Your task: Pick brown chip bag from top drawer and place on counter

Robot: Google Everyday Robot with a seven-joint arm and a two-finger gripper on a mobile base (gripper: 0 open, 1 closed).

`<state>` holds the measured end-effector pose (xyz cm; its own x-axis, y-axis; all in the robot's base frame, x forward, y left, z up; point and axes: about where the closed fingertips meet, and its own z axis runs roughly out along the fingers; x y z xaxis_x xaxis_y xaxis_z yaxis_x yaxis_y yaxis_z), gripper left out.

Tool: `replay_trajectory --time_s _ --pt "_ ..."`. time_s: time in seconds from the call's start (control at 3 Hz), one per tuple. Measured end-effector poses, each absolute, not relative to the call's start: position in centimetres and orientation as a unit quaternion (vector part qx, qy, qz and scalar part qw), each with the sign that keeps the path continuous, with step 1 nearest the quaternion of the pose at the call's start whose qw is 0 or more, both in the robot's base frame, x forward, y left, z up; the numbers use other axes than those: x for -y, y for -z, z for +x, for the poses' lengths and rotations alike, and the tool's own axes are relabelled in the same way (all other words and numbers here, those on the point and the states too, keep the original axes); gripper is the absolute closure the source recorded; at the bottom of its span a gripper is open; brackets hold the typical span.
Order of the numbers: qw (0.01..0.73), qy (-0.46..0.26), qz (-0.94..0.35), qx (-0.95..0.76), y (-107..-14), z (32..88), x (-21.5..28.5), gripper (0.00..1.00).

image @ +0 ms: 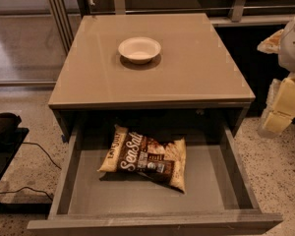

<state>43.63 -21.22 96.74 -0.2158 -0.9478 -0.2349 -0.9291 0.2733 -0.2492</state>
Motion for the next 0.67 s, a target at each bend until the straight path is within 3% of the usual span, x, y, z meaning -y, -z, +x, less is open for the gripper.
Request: replay_trajectory --time_s 0.67 --pt "0.231 -0.061 -0.640 -0.730 -90.0 43.2 15.9 0.00"
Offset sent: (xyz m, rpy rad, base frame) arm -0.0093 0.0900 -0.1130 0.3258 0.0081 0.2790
